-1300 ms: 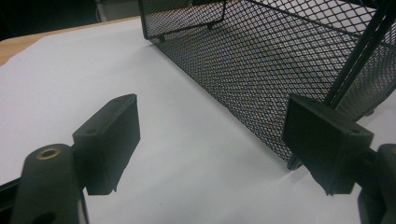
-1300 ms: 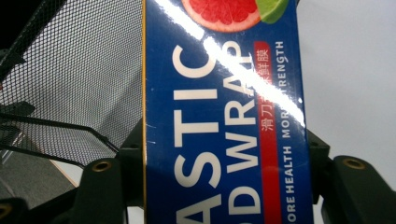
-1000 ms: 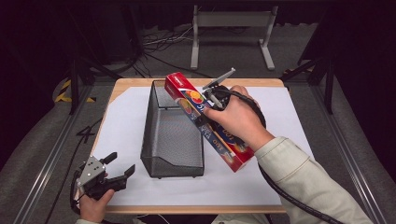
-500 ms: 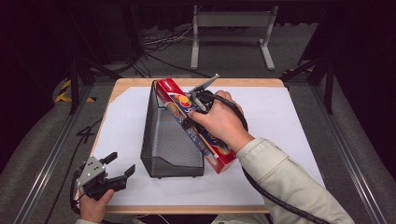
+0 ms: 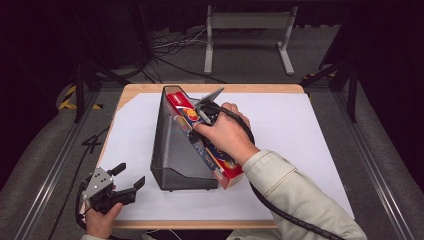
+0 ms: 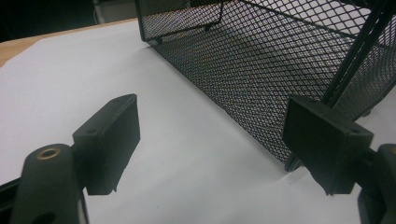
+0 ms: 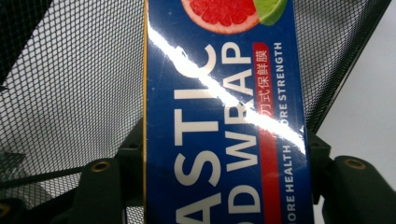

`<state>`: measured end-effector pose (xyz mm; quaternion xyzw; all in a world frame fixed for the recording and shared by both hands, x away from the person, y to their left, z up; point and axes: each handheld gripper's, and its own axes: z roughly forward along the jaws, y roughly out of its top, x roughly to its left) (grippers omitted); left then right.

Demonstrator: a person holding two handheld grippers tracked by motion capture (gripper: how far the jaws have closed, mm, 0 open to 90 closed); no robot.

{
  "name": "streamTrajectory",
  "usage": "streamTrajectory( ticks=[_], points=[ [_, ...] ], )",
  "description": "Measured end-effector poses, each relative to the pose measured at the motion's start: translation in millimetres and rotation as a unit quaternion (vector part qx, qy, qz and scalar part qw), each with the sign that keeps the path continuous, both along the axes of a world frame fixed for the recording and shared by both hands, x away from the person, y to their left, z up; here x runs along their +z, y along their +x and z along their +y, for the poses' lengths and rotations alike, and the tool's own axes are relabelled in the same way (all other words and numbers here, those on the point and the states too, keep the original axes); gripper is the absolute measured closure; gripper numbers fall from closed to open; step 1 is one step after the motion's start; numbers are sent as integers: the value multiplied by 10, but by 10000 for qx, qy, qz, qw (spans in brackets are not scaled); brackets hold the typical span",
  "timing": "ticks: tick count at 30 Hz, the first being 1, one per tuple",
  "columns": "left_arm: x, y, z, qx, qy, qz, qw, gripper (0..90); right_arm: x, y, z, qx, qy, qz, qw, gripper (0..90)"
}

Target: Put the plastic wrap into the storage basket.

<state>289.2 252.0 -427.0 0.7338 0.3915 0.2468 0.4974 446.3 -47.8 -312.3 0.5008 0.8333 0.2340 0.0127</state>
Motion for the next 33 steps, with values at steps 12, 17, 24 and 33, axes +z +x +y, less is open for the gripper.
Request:
streamTrajectory(
  ticks=[12, 17, 24, 33],
  points=[
    [1, 4, 15, 1, -20, -6, 10000, 201, -140, 65, 129, -107, -282, 112, 9995, 394],
    [-1, 5, 13, -16, -28, -5, 10000, 201, -182, 88, 158, -150, -338, 135, 9992, 392],
    [-5, 8, 14, -9, -41, 1, 10000, 201, -265, 135, 179, -234, -559, 213, 9979, 390],
    [-8, 10, 17, 1, -47, 5, 10000, 201, -327, 179, 216, -325, -750, 305, 9962, 386]
  ],
)
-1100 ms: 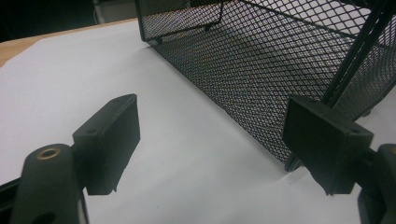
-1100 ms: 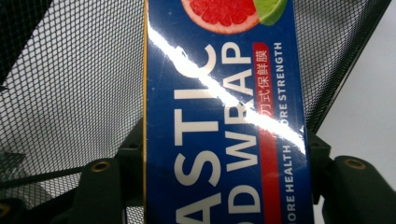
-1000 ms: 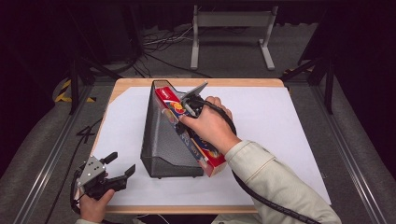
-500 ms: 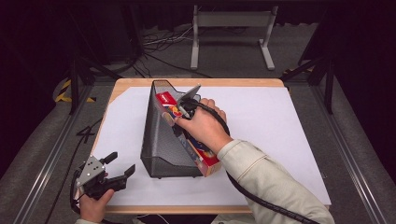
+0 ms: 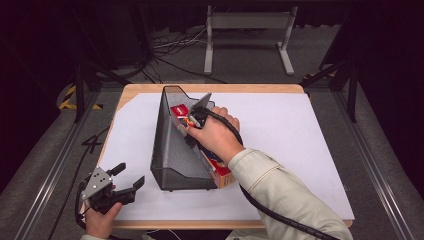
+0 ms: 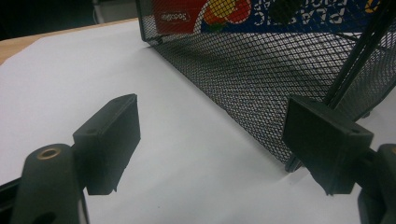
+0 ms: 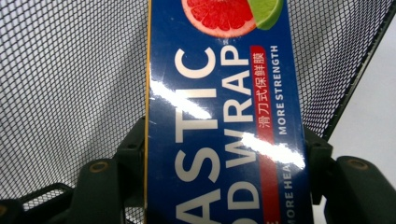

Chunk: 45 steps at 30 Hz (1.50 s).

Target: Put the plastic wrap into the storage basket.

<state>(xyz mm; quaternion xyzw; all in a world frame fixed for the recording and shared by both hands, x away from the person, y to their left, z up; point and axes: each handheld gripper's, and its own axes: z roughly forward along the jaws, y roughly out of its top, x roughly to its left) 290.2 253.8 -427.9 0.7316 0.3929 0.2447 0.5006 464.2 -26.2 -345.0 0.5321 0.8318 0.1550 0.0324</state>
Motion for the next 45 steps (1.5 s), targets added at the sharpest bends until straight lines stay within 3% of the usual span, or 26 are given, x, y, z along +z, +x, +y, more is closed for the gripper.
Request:
streamTrajectory(
  ticks=[17, 21, 31, 33, 40, 45],
  points=[
    [1, -4, -3, -6, 14, 5, 10000, 201, -51, 29, 76, 120, -181, -19, 9998, 363],
    [-4, -2, -3, -17, 2, 31, 10000, 201, -35, 28, 58, 242, 5, -127, 9996, 293],
    [-7, 4, -8, -34, 36, 56, 10000, 200, -3, 27, -32, 407, 261, -260, 9985, 223],
    [-7, 7, -5, -31, 39, 49, 10000, 201, 61, 24, -62, 524, 384, -424, 9970, 202],
    [-5, 21, -20, -52, 45, 44, 10000, 200, 187, -12, -142, 632, 623, -646, 9940, 195],
    [-10, 24, -31, -49, 43, 49, 10000, 201, 286, -58, -202, 748, 842, -922, 9894, 195]
  ],
)
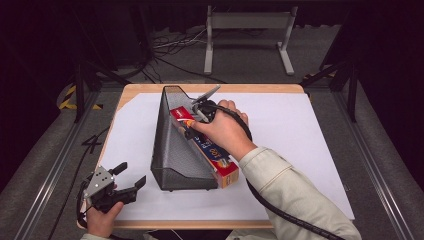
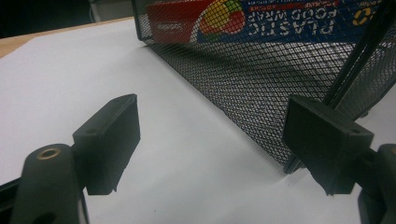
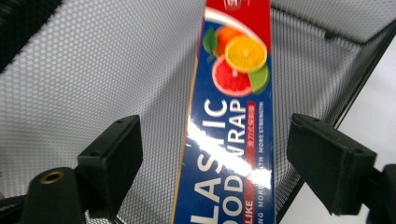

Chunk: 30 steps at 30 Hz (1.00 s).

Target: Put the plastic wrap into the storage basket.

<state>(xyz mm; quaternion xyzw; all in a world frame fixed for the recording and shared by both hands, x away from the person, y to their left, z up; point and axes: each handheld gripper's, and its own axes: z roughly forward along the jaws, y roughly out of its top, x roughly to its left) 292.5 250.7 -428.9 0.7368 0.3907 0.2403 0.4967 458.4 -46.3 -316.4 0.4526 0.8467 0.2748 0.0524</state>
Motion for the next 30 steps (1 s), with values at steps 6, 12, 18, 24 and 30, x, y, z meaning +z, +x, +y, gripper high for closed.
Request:
streamTrajectory(
  ticks=[6, 12, 18, 24, 30],
  points=[
    [9, -15, 17, 44, -22, -12, 10000, 200, 219, -176, -70, 295, 447, -724, 9959, 196],
    [7, -7, -4, 2, -4, -2, 10000, 200, 333, -295, -176, 497, 721, -1117, 9899, 201],
    [11, -5, 4, -7, -27, -26, 10000, 200, 379, -350, -304, 752, 908, -1400, 9831, 201],
    [5, -9, 3, -22, -5, -19, 10000, 199, 412, -390, -440, 849, 1003, -1610, 9782, 201],
    [5, -9, 5, -18, -10, -16, 10000, 199, 461, -454, -651, 935, 1053, -1724, 9749, 200]
  ],
)
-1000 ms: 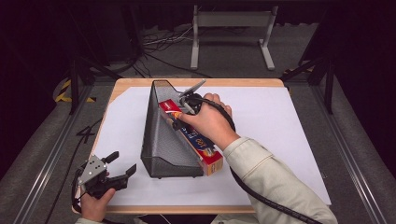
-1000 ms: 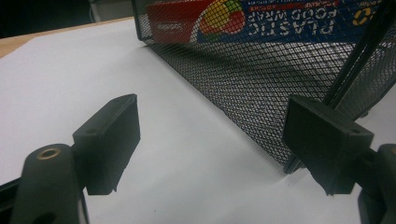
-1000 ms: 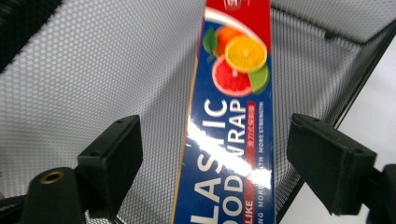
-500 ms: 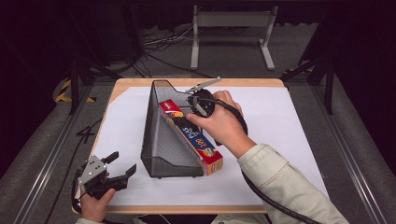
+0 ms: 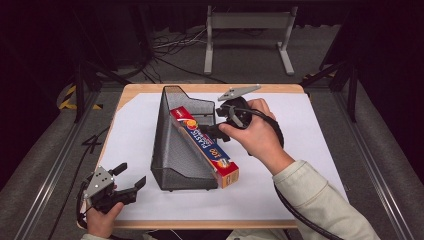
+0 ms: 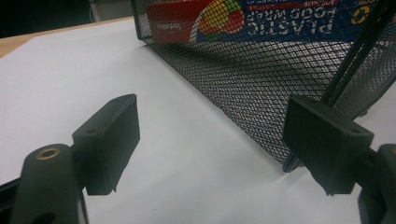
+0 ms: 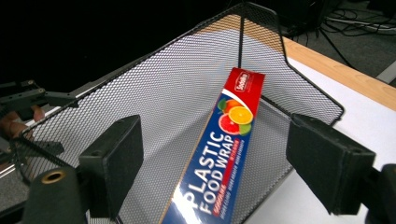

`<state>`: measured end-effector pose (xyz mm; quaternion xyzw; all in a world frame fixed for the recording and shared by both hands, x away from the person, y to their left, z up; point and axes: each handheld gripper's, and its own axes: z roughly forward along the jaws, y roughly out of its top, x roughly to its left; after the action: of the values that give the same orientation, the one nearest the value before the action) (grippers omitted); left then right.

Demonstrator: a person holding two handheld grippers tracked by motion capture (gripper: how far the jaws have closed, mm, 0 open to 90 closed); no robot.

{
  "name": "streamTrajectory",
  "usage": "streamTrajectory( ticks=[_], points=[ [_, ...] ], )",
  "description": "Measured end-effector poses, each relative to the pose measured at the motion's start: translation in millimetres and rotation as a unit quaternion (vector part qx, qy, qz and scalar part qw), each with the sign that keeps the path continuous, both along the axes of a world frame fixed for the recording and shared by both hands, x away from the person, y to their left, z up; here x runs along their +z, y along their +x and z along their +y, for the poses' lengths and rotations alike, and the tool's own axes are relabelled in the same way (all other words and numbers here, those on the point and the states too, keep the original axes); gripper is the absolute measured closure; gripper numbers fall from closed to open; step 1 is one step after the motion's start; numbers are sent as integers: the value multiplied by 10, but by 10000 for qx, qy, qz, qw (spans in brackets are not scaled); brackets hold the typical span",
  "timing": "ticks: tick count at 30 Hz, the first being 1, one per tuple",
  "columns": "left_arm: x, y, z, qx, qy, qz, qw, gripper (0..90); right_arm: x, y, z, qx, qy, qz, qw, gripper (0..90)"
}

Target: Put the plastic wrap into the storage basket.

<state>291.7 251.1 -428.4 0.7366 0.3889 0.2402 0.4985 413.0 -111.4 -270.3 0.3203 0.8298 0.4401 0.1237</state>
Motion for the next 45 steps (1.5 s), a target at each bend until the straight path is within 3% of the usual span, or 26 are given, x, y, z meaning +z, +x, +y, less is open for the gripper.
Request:
streamTrajectory(
  ticks=[9, 13, 16, 18, 20, 23, 30, 35, 39, 45],
  points=[
    [-5, 1, -6, 5, 8, 9, 10000, 199, 59, -106, -359, -26, 2, -95, 10000, 190],
    [-8, 5, -8, 7, 9, 26, 10000, 199, 116, -165, -541, -203, -142, -271, 9993, 194],
    [-3, 2, -9, -5, 31, 13, 10000, 199, 145, -198, -649, -204, -75, -349, 9992, 193],
    [-4, 1, -9, 10, 29, 12, 10000, 199, 151, -215, -700, -241, -93, -358, 9990, 175],
    [-5, 1, -8, 16, 29, 16, 10000, 199, 155, -244, -784, -377, -150, -182, 9990, 171],
    [-9, 3, -16, 17, 23, 28, 10000, 199, 146, -254, -918, -400, -104, -220, 9989, 172],
    [-9, 3, -14, 19, 44, 21, 10000, 199, 104, -276, -1200, -502, 39, -372, 9980, 172],
    [-4, 0, -14, 12, 37, 4, 10000, 199, 108, -279, -1380, -561, 7, -565, 9968, 172],
    [-4, -3, -11, 31, 40, 15, 10000, 199, 53, -314, -1509, -510, 38, -635, 9967, 155],
    [-2, -8, -24, 26, 43, 28, 10000, 199, -145, -336, -1698, -510, 188, -524, 9972, 148]
  ],
)
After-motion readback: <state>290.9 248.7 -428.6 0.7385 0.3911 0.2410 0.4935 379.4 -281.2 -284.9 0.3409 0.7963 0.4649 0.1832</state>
